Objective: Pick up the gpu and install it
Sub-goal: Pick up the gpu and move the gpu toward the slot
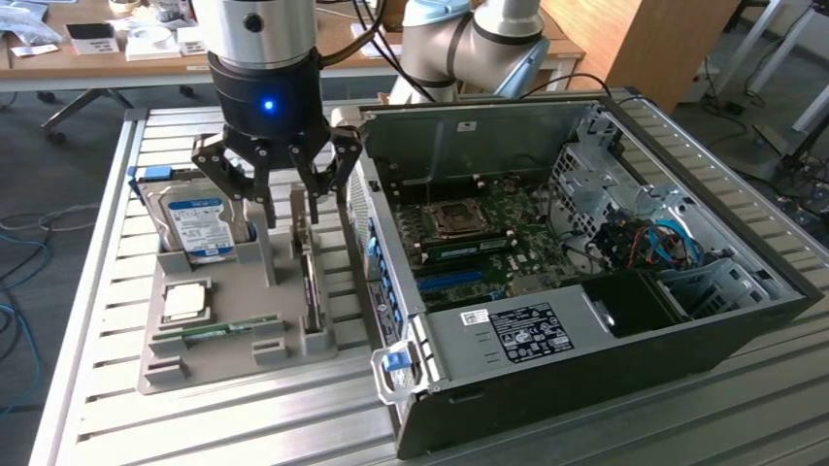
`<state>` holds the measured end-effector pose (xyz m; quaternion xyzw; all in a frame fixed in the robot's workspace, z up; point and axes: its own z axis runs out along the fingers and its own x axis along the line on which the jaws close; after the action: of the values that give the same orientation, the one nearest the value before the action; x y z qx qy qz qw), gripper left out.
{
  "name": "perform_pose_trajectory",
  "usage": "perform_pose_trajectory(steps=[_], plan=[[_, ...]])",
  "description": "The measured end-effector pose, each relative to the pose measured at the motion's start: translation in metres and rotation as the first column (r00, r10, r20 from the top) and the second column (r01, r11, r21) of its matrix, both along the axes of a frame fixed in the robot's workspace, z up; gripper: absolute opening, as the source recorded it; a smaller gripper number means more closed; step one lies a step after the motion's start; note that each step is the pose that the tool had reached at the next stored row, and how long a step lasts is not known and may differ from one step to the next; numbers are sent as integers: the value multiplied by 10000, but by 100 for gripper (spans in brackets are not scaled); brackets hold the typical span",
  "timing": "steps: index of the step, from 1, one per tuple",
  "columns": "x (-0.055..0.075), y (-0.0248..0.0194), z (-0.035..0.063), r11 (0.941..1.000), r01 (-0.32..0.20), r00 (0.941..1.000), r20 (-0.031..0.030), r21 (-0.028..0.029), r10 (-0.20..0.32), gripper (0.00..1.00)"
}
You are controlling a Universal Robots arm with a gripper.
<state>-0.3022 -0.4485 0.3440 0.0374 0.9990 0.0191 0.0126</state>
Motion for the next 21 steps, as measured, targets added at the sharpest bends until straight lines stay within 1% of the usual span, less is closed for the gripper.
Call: perform_pose_trajectory(steps=[5, 14, 21], plan=[[0, 0, -26, 10000, 0, 10000, 2, 1, 0, 47], [0, 0, -110, 10000, -1, 10000, 0, 0, 1, 47], [0, 0, -128, 10000, 0, 10000, 0, -1, 0, 47]])
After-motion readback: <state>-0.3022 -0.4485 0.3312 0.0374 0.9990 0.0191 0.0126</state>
